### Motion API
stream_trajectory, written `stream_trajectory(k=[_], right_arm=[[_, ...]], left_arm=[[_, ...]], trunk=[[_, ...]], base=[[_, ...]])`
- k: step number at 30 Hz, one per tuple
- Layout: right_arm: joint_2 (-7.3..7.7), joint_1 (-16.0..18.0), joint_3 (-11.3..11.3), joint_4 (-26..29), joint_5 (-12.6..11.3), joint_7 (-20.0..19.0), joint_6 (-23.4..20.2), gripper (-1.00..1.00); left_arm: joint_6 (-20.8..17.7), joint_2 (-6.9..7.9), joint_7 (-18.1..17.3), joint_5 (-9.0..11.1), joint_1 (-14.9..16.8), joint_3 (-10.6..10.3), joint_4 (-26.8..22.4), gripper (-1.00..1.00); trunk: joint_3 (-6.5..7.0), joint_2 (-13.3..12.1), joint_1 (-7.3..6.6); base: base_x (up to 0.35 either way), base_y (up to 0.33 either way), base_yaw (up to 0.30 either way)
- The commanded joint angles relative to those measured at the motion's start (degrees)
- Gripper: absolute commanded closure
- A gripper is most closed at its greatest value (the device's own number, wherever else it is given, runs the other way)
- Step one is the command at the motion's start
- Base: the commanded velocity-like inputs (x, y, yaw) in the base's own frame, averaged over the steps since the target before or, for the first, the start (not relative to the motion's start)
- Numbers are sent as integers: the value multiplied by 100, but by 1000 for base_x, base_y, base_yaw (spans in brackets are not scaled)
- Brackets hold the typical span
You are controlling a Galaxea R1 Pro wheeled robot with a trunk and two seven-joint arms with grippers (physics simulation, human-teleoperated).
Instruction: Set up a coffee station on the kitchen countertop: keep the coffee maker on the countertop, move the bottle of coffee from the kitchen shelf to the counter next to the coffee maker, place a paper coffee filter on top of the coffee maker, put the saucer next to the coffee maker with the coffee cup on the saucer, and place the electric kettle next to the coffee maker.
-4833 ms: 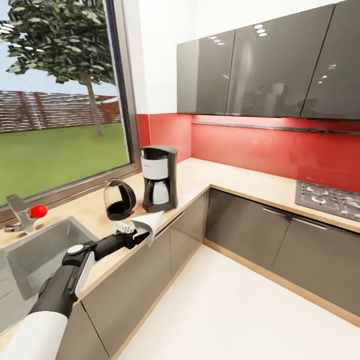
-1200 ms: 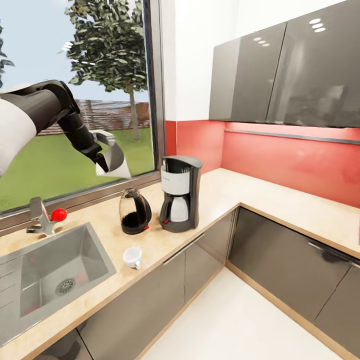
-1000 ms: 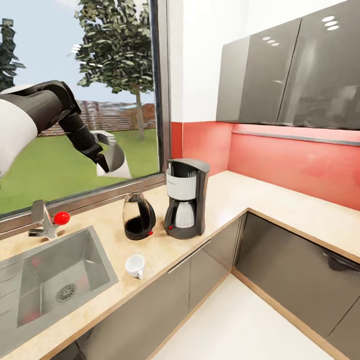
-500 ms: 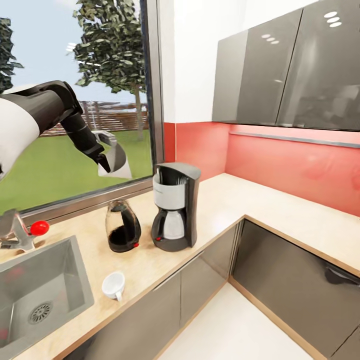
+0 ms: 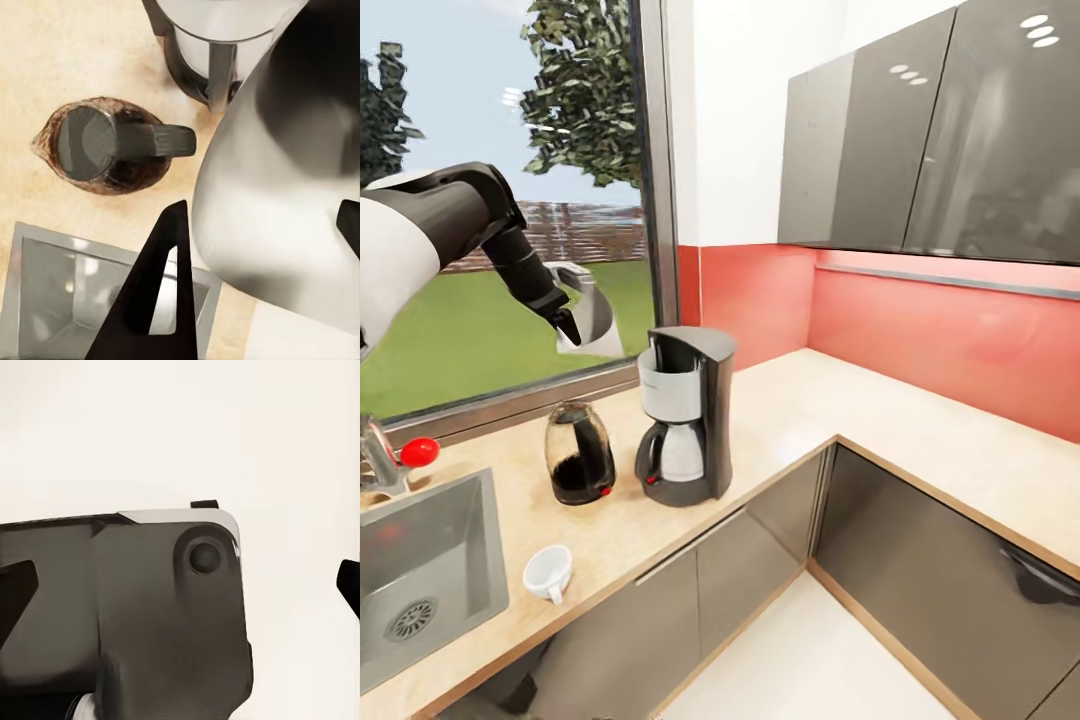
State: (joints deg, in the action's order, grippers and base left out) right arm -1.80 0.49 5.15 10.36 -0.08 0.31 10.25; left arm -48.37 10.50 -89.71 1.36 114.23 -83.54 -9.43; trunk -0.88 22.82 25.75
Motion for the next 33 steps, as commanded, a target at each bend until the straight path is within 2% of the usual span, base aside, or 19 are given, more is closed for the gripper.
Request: stream_trajectory(k=[1,13,25,33], right_arm=[[-4,4,39,-6,-1,-4,21,-100],[-4,4,39,-6,-1,-4,21,-100],[-4,4,30,-3,-1,-12,21,-100],[-4,4,23,-7,7,-13,21,-100]], left_arm=[[-58,5,-29,13,5,-39,-11,100],[-59,1,-29,13,3,-39,-7,100],[-131,-65,-29,26,3,-33,44,100],[-932,-46,-29,48,2,44,115,100]], trunk=[[-9,10,3],[-9,10,3],[-9,10,3],[-9,10,3]], base=[[0,-277,259],[0,-277,273],[11,-255,276],[22,-20,260]])
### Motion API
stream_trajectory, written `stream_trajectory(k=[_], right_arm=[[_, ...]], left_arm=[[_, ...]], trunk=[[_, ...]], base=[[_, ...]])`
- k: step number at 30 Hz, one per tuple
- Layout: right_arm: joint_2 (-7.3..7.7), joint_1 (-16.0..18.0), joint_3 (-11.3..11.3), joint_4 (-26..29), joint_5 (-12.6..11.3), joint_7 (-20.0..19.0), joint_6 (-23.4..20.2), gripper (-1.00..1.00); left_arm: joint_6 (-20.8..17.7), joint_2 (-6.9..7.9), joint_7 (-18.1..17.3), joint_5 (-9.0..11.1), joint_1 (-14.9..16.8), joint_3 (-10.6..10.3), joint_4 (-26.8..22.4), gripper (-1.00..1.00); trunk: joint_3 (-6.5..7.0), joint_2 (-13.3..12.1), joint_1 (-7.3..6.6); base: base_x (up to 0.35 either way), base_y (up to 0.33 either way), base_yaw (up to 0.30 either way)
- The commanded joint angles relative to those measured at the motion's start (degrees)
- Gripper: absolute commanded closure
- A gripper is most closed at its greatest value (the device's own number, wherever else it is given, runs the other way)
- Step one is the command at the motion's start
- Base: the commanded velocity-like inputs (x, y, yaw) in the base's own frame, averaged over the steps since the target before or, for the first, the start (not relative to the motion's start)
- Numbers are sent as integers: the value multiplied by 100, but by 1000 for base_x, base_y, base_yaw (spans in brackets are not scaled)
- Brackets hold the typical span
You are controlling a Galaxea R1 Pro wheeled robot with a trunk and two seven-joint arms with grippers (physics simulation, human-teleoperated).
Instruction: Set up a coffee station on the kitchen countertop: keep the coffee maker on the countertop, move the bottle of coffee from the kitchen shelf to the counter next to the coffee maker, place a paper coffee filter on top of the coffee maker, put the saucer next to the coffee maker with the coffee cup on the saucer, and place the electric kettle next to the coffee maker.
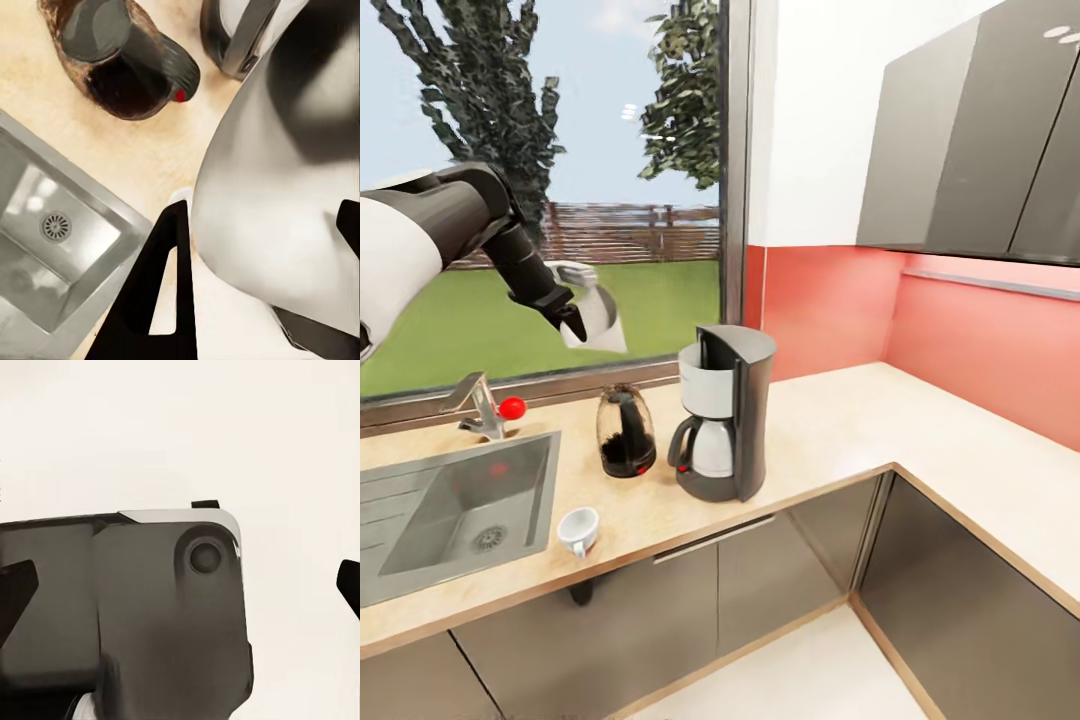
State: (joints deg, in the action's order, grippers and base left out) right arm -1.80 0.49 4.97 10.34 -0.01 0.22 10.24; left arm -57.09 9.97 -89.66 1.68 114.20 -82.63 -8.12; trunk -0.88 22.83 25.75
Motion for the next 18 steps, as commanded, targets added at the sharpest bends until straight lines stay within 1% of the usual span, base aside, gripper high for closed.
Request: stream_trajectory(k=[1,4,6,9,10,11,12,15,17,18], right_arm=[[-4,4,40,-5,0,-4,22,-100],[-4,4,39,-5,0,-4,22,-100],[-4,4,39,-5,0,-4,22,-100],[-4,4,39,-5,0,-4,22,-100],[-4,4,39,-5,0,-4,22,-100],[-4,4,39,-5,0,-4,22,-100],[-4,4,42,-5,1,-4,22,-100],[-4,4,46,-5,1,-4,22,-100],[-4,4,47,-4,1,-4,22,-100],[-4,4,48,-4,1,-4,22,-100]], left_arm=[[-87,6,-34,19,6,-44,-11,100],[-138,0,-34,27,6,-48,-5,100],[-161,-15,-34,42,12,-47,108,100],[-179,-104,-34,64,20,-44,358,100],[-185,-225,-34,88,27,-38,575,100],[-186,-282,-34,107,29,-37,675,100],[-193,-412,-34,159,44,-35,854,100],[-200,-529,-34,213,61,-24,908,100],[-204,-672,-34,286,72,107,928,100],[-205,-704,-34,296,77,163,931,100]], trunk=[[-9,10,3],[-9,10,3],[-9,10,3],[-9,10,3],[-9,10,3],[-9,10,3],[-9,10,3],[-9,10,3],[-9,10,3],[-9,10,3]], base=[[2,-1,193],[1,-1,96],[0,0,30],[0,0,11],[0,0,3],[0,0,2],[0,0,0],[0,0,0],[0,0,0],[0,0,0]])
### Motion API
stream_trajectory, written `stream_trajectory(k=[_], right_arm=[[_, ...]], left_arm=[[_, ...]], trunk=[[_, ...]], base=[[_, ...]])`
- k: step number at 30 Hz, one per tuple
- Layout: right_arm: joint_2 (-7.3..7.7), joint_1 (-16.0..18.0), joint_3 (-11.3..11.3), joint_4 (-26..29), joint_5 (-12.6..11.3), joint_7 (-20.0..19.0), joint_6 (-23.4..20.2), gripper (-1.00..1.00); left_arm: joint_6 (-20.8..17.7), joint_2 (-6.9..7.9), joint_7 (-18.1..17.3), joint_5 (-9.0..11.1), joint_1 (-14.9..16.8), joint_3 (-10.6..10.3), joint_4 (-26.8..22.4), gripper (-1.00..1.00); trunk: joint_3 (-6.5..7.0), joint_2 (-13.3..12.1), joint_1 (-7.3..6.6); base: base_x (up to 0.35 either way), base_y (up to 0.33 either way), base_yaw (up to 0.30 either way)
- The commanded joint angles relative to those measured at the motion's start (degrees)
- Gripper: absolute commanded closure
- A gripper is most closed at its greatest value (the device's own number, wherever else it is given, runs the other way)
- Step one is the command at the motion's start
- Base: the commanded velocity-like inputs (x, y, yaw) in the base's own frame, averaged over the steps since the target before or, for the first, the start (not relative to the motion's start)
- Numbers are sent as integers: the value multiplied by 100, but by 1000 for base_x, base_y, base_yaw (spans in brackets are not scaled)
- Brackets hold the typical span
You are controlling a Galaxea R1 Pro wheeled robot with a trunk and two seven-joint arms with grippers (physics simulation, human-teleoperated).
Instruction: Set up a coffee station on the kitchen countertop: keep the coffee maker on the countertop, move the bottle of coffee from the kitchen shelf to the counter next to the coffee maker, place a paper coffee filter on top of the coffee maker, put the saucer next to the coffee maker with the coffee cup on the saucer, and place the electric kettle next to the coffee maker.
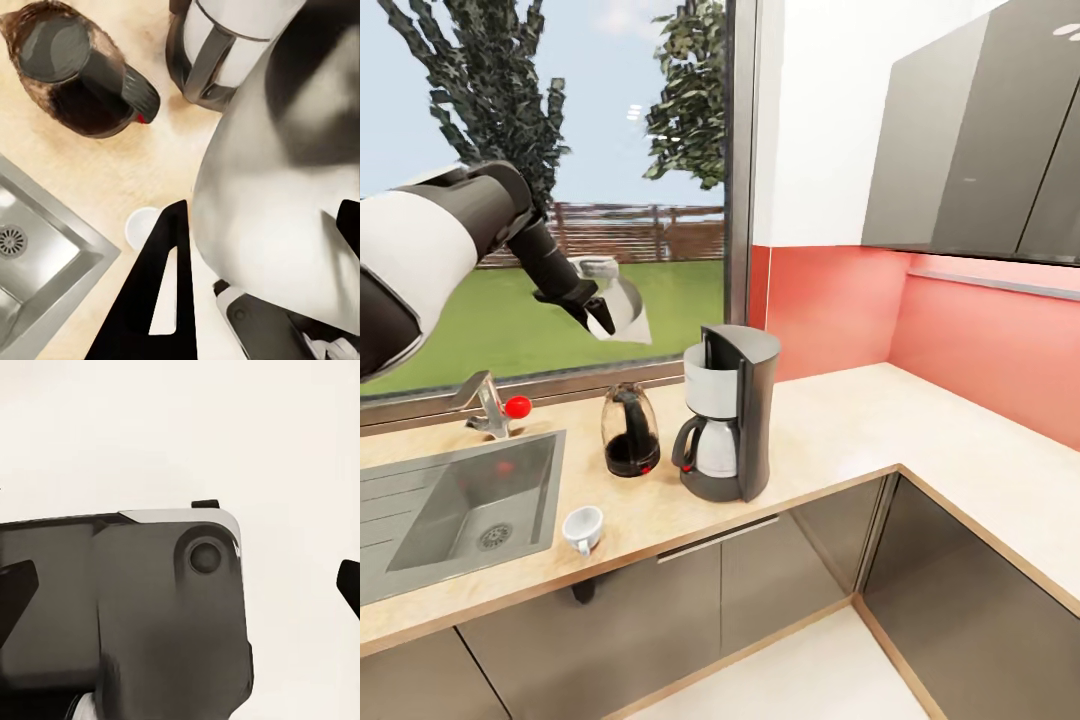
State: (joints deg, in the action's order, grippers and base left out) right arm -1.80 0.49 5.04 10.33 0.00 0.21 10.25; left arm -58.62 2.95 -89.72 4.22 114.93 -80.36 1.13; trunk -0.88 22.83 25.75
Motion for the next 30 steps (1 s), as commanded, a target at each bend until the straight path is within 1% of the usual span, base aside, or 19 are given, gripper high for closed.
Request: stream_trajectory(k=[1,3,8,12,16,20,30], right_arm=[[-4,4,41,-4,0,-4,21,-100],[-4,4,41,-2,0,-4,21,-100],[-4,4,43,0,0,-4,21,-100],[-4,4,49,1,0,0,21,-100],[-4,4,50,3,0,5,21,-100],[2,4,43,11,4,-1,21,-100],[30,4,47,4,0,5,21,-100]], left_arm=[[-52,-23,-28,49,9,-14,7,100],[-53,-46,-28,56,16,50,8,100],[-53,-58,-28,62,15,99,10,100],[-53,-44,-28,69,-19,129,8,100],[-53,-32,-28,70,-38,134,5,100],[-53,-31,-28,77,-40,135,2,100],[-46,28,-28,79,-41,151,4,100]], trunk=[[-9,9,3],[-9,9,3],[-9,9,3],[-9,9,3],[-9,9,3],[-9,9,3],[-9,9,3]], base=[[0,0,0],[0,0,0],[0,0,-12],[0,0,-173],[0,0,-81],[0,0,-9],[0,0,0]])
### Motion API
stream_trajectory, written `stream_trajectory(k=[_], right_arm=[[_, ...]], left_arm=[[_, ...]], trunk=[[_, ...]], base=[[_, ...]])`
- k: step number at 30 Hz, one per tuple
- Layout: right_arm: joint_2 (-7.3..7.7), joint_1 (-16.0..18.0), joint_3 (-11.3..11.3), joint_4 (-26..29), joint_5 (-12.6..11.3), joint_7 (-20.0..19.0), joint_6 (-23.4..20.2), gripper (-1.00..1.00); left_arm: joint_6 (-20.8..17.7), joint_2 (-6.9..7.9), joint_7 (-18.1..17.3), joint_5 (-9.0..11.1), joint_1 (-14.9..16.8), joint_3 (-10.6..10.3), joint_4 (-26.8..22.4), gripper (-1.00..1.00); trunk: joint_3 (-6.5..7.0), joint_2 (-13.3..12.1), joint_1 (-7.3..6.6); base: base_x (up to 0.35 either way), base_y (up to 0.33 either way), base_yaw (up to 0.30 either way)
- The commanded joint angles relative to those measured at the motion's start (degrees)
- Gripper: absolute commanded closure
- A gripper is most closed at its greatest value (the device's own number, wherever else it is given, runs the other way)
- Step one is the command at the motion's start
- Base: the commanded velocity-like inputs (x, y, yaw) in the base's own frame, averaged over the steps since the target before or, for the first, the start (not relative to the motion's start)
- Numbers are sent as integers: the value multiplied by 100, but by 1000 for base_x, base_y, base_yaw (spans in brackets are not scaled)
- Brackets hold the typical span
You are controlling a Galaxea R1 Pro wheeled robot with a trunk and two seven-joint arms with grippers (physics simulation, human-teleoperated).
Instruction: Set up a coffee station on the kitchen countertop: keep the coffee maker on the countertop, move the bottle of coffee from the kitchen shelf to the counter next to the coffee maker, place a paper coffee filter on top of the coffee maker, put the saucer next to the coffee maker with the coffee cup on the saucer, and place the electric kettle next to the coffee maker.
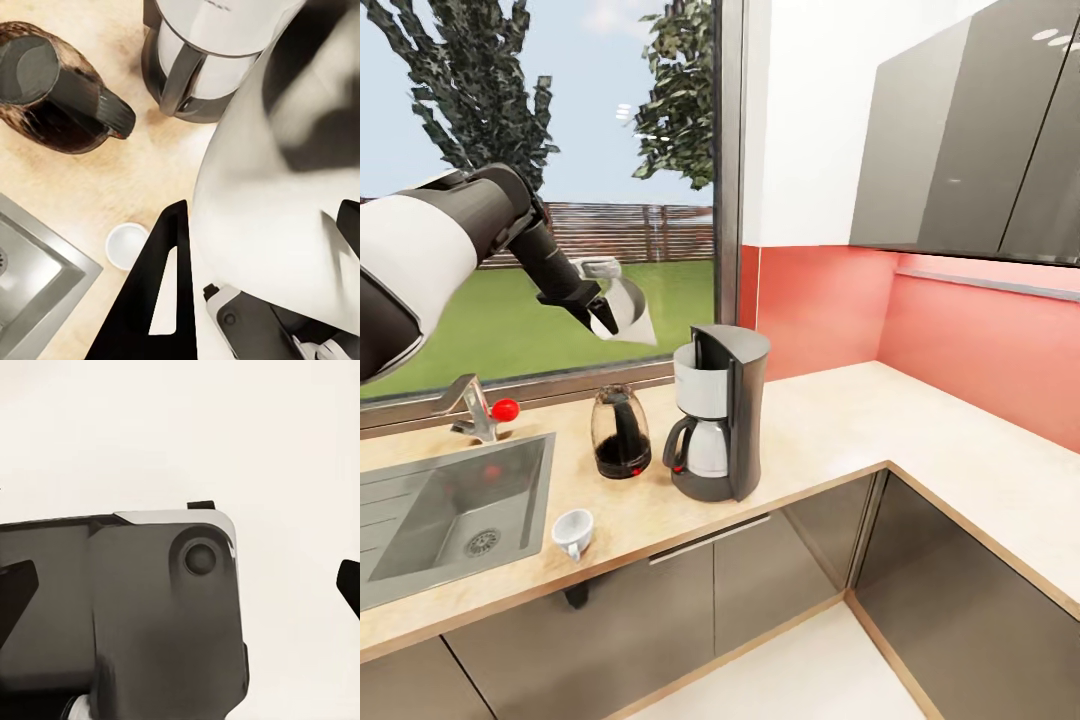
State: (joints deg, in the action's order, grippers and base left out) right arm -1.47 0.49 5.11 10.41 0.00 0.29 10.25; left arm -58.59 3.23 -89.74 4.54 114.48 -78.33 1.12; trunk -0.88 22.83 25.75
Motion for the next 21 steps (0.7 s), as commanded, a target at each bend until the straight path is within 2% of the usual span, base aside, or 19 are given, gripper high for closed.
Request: stream_trajectory(k=[1,8,21], right_arm=[[-4,3,41,-4,0,-3,21,-100],[-3,3,34,-4,0,-3,21,-100],[-3,3,27,-4,0,-3,21,-100]], left_arm=[[-49,1,-26,47,4,-51,4,100],[-47,10,-26,47,-1,-50,6,100],[-51,3,-26,47,3,-50,2,100]], trunk=[[-9,9,3],[-9,9,3],[-9,9,3]], base=[[0,0,0],[99,-131,76],[97,-250,262]])
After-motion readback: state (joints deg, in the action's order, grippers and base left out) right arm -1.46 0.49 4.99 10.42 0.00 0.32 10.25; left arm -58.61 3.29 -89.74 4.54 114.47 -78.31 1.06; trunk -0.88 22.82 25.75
